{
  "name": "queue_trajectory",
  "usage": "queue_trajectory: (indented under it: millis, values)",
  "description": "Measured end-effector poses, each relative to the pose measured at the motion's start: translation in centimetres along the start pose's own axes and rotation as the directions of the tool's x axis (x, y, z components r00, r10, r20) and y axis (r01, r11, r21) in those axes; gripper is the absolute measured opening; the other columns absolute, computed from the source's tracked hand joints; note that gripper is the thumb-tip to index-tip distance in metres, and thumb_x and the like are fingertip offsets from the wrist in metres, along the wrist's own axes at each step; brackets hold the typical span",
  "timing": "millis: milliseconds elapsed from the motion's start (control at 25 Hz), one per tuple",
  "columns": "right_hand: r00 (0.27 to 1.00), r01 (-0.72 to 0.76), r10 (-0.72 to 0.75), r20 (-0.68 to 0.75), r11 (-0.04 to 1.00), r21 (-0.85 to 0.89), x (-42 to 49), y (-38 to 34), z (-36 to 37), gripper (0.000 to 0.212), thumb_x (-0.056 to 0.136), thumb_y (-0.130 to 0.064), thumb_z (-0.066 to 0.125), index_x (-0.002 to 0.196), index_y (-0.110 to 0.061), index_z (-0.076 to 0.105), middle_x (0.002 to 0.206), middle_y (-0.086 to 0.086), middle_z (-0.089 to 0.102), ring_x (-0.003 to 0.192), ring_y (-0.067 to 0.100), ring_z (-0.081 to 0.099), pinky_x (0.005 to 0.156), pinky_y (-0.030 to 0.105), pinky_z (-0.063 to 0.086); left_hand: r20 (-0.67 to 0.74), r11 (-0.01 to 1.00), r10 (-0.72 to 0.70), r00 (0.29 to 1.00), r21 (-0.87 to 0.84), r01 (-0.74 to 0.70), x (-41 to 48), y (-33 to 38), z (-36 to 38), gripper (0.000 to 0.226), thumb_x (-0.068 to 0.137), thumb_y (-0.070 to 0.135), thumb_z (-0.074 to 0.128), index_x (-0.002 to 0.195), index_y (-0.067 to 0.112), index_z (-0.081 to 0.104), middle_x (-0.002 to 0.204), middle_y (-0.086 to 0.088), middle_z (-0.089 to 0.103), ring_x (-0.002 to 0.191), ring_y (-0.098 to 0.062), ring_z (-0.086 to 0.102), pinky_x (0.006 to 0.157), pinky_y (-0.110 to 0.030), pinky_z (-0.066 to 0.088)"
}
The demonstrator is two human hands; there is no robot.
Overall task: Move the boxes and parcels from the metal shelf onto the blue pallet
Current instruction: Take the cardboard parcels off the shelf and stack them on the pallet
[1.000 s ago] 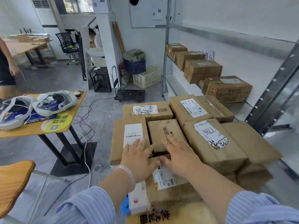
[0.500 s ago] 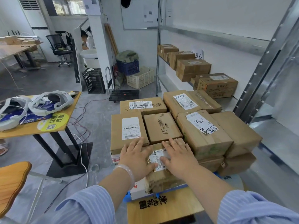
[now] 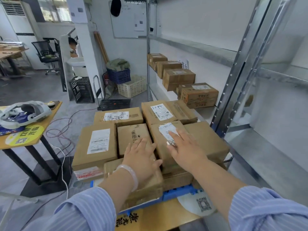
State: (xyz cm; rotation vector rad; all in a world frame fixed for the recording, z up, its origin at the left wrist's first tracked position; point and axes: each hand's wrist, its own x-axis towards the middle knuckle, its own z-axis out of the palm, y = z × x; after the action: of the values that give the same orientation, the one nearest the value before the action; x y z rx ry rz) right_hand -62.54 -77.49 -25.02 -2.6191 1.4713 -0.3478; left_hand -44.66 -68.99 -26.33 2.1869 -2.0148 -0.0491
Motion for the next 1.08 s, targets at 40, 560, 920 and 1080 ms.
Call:
queue_trajectory:
  millis: [40,560,920,1080]
  values:
    - [0.998,-0.056,0.055,0.018,0.998,0.017,0.1,2.2,-0.3,0.059,0.097,-0.053,0.028,0.151,-0.033,0.018,0.161,-0.002,0.01,0.145,0.019,0.006,0.117,0.041,0.008,0.003,1.0,0.009,1.0,-0.004,-0.009,0.8,1.7,0.1,0.069,0.088,0.068,0.032,0.149,0.044,0.008,0.162,0.001,-0.001,0.147,-0.022,-0.002,0.117,-0.045,0.002]
    - [0.982,-0.163,0.163,0.099,0.987,-0.008,0.8,16.2,1.0,0.058,0.094,-0.06,0.02,0.149,-0.042,0.012,0.161,-0.005,0.003,0.146,0.023,0.002,0.115,0.046,0.017,0.112,0.998,-0.005,0.994,0.067,-0.002,5.6,11.0,3.7,0.066,0.088,0.065,0.036,0.147,0.05,0.007,0.162,0.005,0.005,0.147,-0.021,0.0,0.117,-0.05,0.001]
    - [0.981,-0.162,0.162,0.103,0.987,-0.009,1.2,15.8,1.0,0.059,0.094,-0.06,0.019,0.149,-0.04,0.013,0.161,-0.002,0.002,0.146,0.025,0.003,0.113,0.047,0.019,0.093,0.996,-0.035,0.995,0.084,0.027,5.4,11.5,3.5,0.068,0.088,0.066,0.038,0.146,0.051,0.008,0.161,0.007,0.006,0.147,-0.019,0.002,0.118,-0.048,0.001]
    - [0.988,-0.129,0.128,0.09,0.992,0.008,1.9,16.0,0.4,0.059,0.094,-0.061,0.021,0.149,-0.041,0.013,0.161,-0.002,0.004,0.146,0.024,0.004,0.114,0.047,0.016,0.075,0.996,-0.063,0.995,0.066,0.058,5.7,11.5,3.2,0.068,0.087,0.069,0.035,0.147,0.048,0.014,0.161,0.006,0.006,0.147,-0.019,0.003,0.118,-0.047,0.002]
